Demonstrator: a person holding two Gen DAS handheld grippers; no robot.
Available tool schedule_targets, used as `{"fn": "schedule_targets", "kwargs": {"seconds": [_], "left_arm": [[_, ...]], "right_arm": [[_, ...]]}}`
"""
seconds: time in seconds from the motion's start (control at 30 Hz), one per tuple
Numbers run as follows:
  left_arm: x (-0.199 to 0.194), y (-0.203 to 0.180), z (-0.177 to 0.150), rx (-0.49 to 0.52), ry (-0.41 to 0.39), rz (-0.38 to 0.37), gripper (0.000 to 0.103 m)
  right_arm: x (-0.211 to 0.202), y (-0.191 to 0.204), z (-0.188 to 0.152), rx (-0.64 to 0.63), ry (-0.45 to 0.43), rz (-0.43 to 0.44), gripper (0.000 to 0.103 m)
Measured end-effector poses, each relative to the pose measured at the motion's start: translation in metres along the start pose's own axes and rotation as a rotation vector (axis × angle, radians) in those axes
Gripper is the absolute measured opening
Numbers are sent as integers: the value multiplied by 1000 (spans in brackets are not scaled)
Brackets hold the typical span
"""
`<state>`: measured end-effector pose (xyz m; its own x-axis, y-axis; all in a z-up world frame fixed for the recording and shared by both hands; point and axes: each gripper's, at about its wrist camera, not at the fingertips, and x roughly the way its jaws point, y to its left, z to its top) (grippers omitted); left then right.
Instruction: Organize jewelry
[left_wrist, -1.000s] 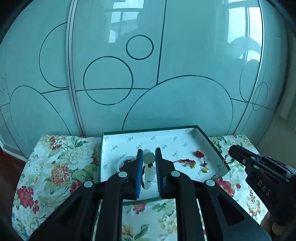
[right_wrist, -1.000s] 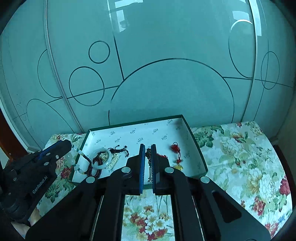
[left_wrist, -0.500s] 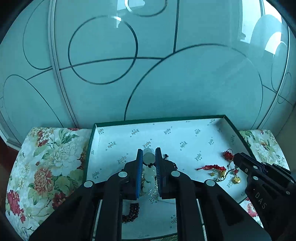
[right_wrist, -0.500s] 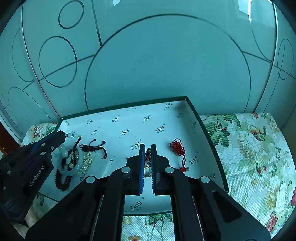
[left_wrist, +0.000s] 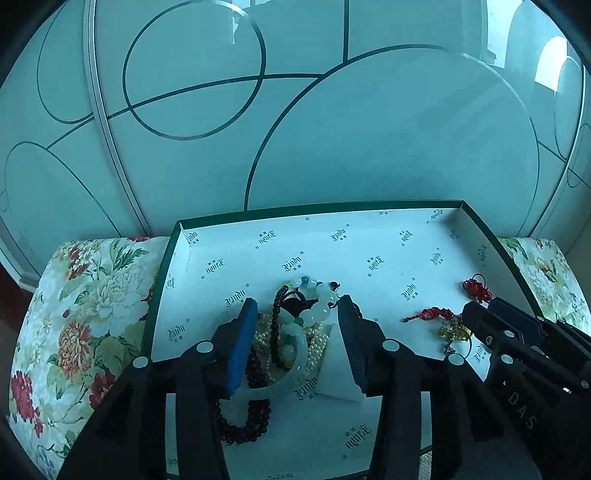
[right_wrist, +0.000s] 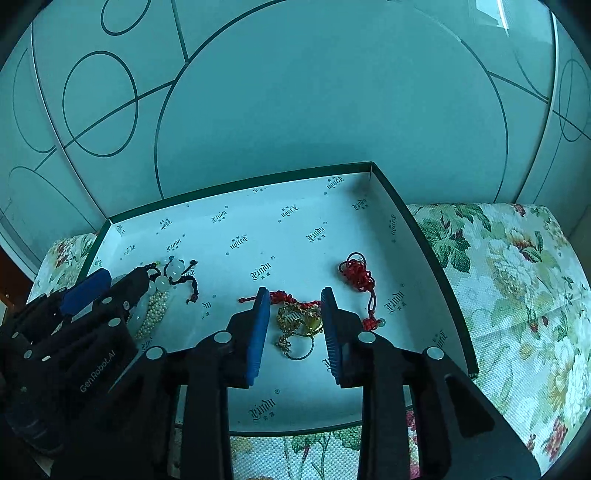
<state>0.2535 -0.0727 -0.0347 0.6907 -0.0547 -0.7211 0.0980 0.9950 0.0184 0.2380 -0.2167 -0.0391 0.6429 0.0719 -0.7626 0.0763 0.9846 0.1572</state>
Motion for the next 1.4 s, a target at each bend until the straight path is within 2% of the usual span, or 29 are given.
{"fn": "schedule_targets", "kwargs": {"seconds": [0.07,0.1,0.2,0.27,0.37,0.53,1.03,1.4], "left_arm": [[-5,-1,0,8,-12,10,59],[-8,-2,0,6,-20,12,62],[-18,-3,0,4,-29,5,63],[-27,-4,-1,4,-35,4,70],[-43,-3,-4,-9,-44,18,73],[-68,3,-11,-57,-49,22,78],[-116,7,-30,-89,-73,64,81],[-138,12,-42,-103,-81,58,81]], "right_arm": [[-5,-1,1,6,-6,3,29],[-7,-1,1,8,-9,4,30],[-17,0,2,5,-20,6,33],[-25,1,2,5,-31,10,34],[-39,3,0,-2,-44,11,36],[-66,2,-6,-1,-68,16,46],[-120,15,-19,-38,-102,28,46],[-144,22,-31,-37,-120,25,47]]}}
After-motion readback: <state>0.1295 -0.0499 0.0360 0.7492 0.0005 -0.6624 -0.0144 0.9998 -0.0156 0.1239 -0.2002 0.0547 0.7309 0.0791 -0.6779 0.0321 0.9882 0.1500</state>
